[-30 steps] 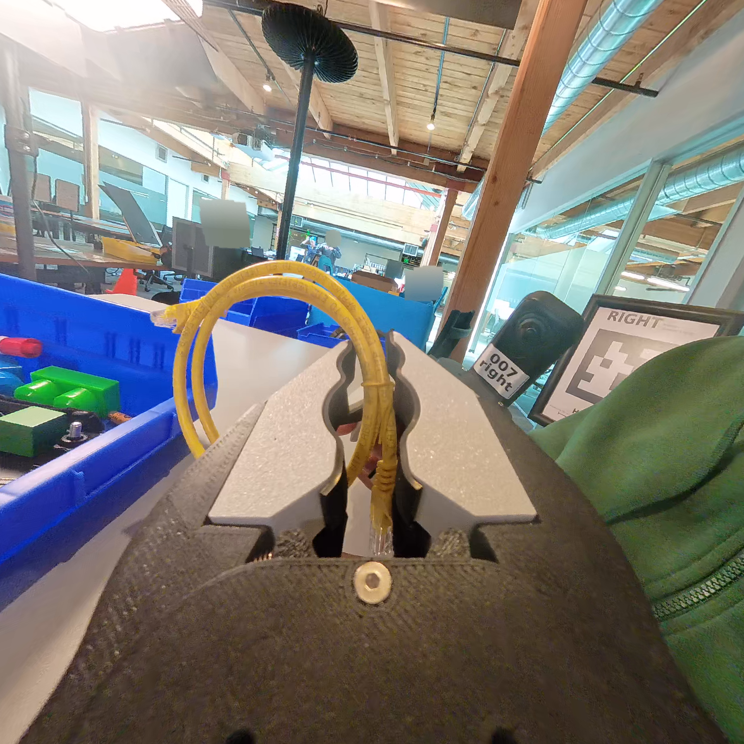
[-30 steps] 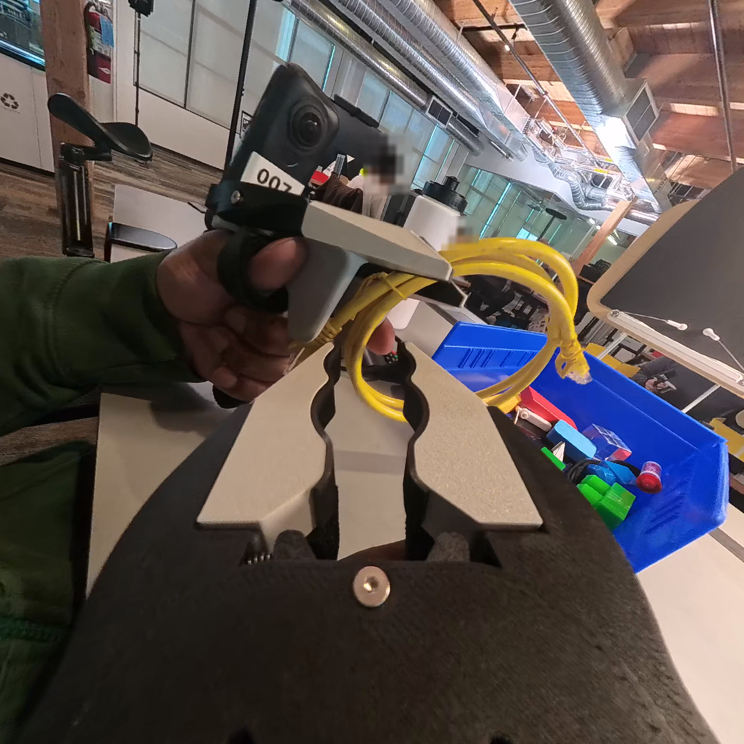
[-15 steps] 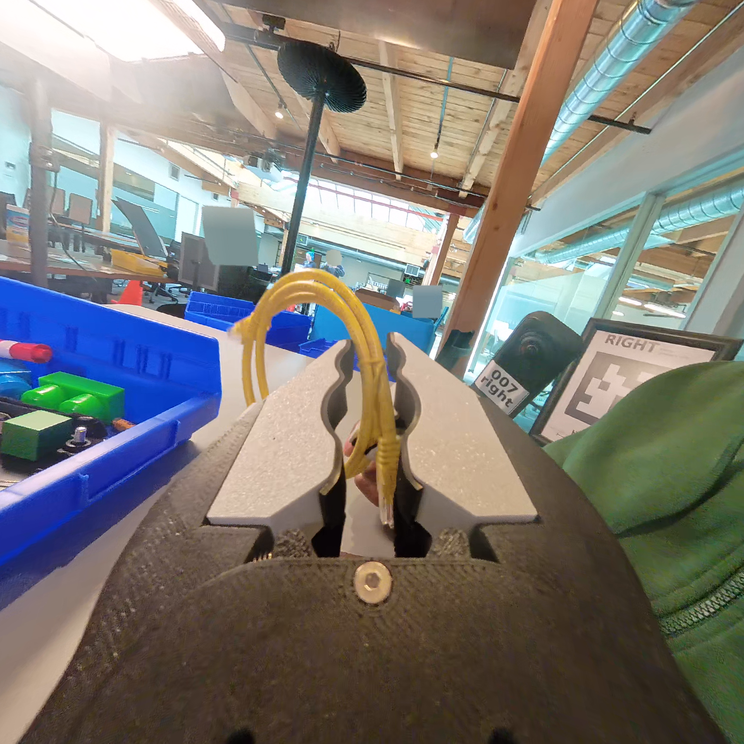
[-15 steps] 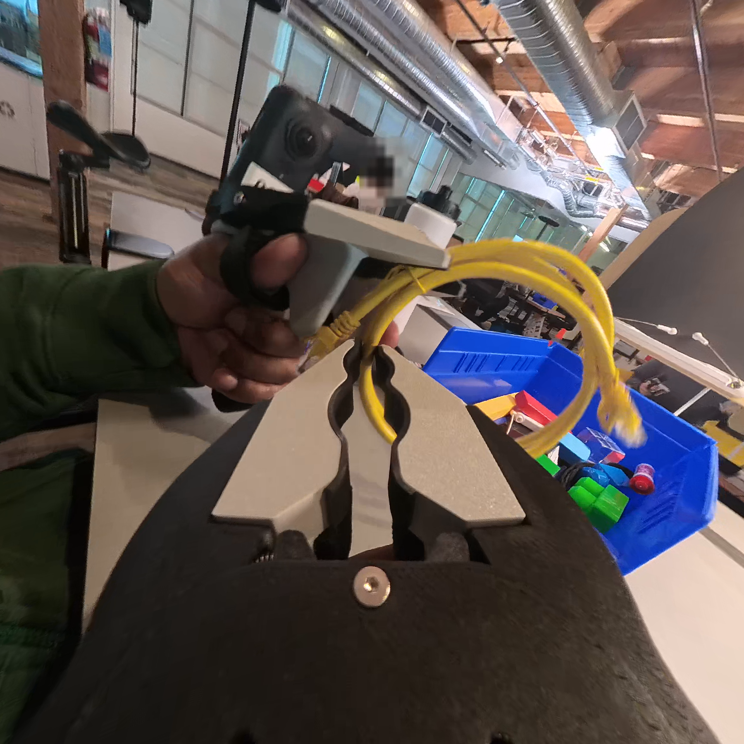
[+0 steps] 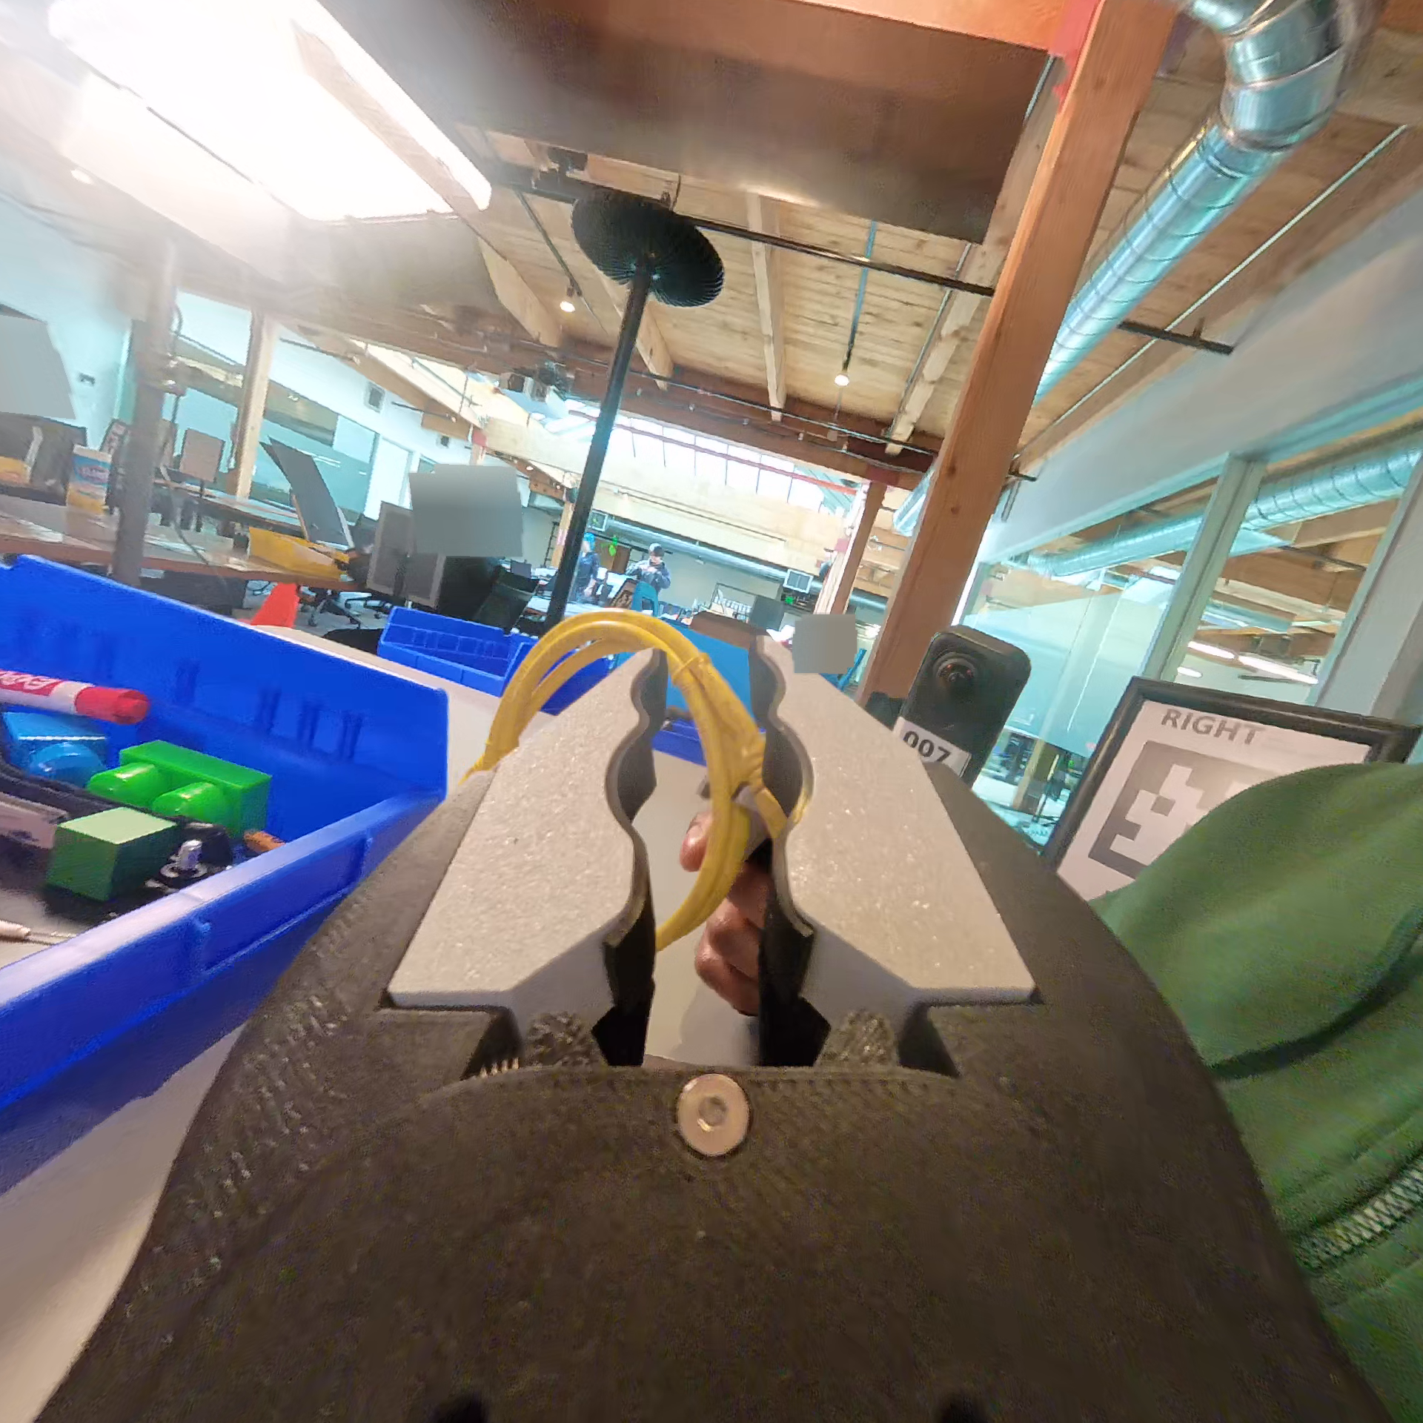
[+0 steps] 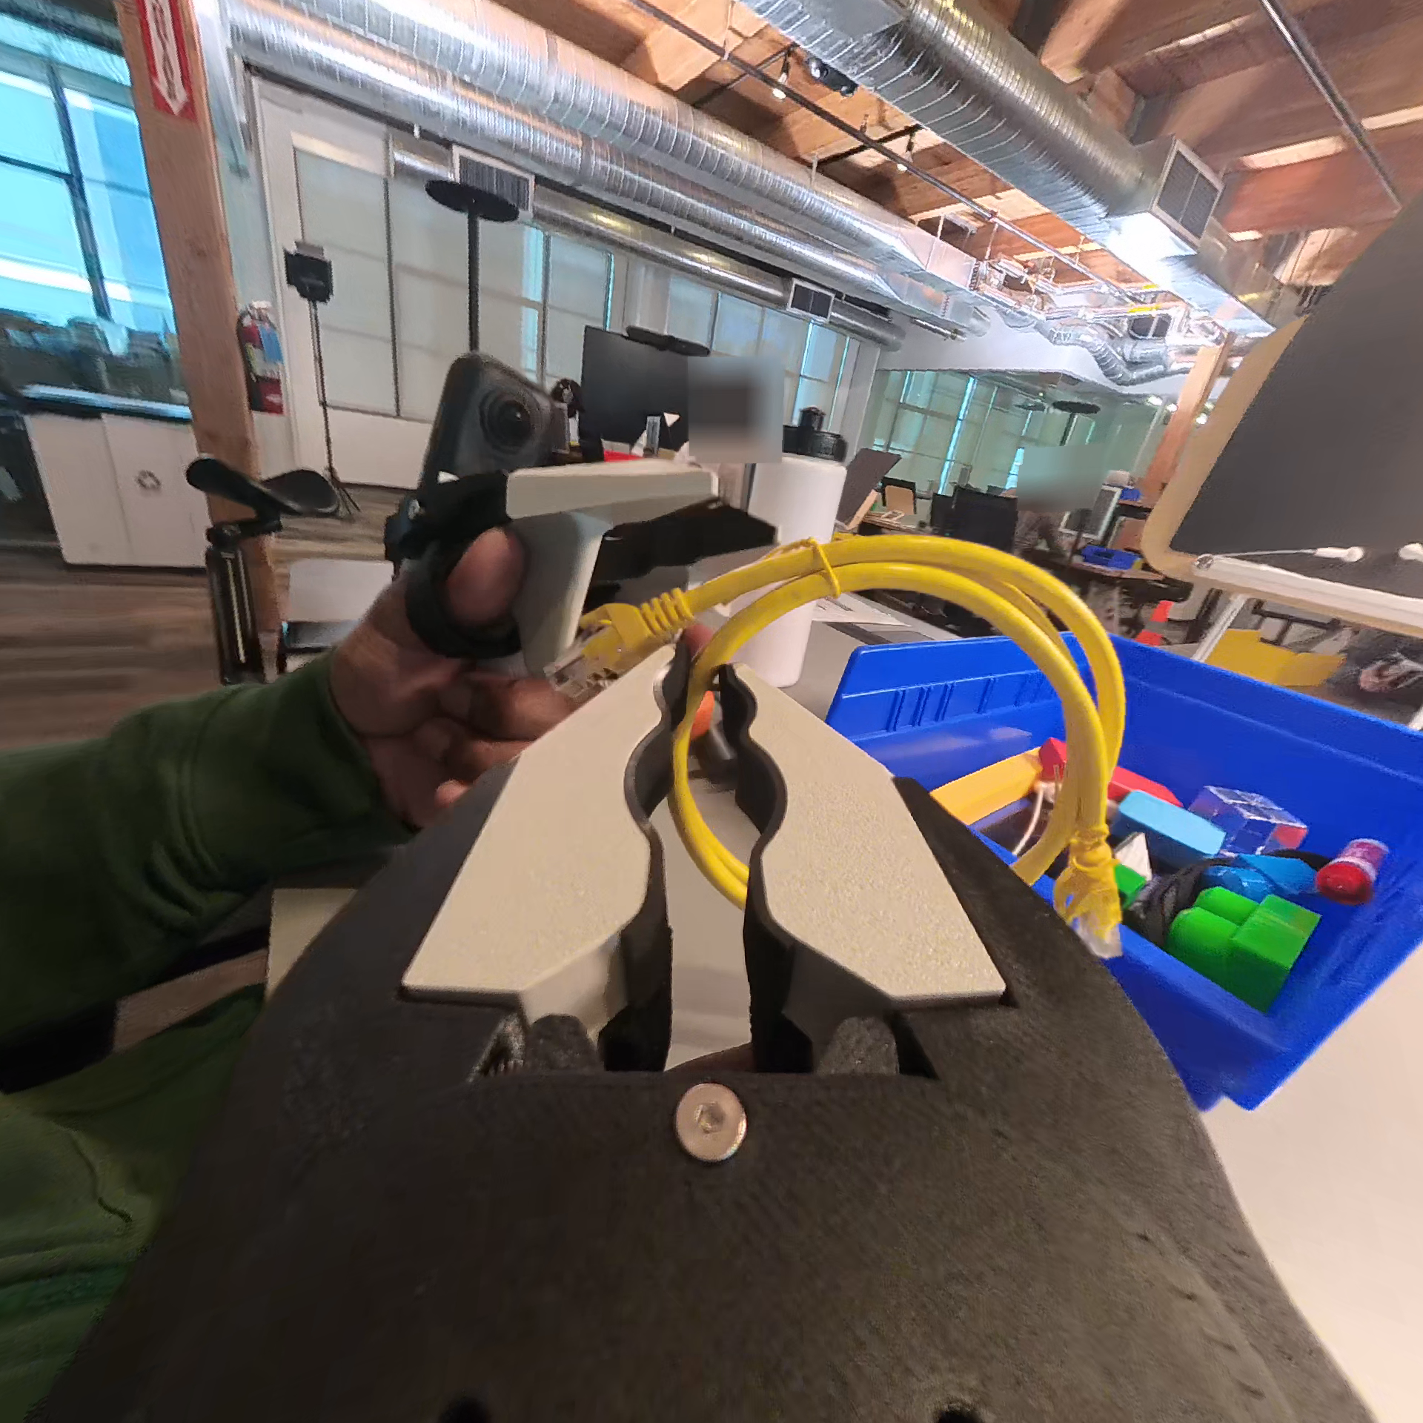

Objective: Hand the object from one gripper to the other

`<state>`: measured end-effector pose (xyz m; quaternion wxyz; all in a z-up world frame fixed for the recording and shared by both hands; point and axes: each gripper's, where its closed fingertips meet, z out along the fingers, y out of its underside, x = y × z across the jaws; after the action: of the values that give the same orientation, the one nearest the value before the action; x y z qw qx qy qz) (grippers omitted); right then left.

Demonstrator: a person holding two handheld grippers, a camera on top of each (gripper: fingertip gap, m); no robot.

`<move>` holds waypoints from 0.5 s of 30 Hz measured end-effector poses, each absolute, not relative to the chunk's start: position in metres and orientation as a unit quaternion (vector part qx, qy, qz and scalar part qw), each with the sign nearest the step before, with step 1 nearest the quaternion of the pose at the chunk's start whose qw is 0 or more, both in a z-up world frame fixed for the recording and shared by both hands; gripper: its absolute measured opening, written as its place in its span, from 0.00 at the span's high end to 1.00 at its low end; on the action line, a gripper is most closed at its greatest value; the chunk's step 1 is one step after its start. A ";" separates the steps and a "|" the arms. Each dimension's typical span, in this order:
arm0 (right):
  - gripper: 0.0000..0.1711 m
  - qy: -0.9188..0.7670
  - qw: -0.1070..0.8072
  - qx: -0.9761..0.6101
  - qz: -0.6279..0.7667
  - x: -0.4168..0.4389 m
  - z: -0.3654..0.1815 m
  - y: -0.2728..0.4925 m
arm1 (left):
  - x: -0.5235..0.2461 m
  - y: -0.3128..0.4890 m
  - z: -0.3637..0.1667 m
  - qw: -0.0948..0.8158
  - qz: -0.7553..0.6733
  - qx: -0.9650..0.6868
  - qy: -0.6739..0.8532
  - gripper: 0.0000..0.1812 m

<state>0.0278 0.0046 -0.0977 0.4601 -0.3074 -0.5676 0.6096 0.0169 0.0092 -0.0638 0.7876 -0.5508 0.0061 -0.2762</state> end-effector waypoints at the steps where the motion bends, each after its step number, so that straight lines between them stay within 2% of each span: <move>1: 0.96 -0.560 0.453 -0.310 0.620 0.028 -0.095 0.006 | 0.016 0.011 -0.066 0.785 -0.271 -0.557 0.003 0.88; 15: 0.96 -0.475 0.383 -0.334 0.718 0.036 -0.074 0.026 | 0.036 0.023 -0.085 0.748 -0.252 -0.612 0.045 0.83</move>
<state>0.0358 0.0264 -0.0738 0.3827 -0.3343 -0.4753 0.7182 0.0360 0.0226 -0.0855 0.7481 -0.6123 0.0453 -0.2520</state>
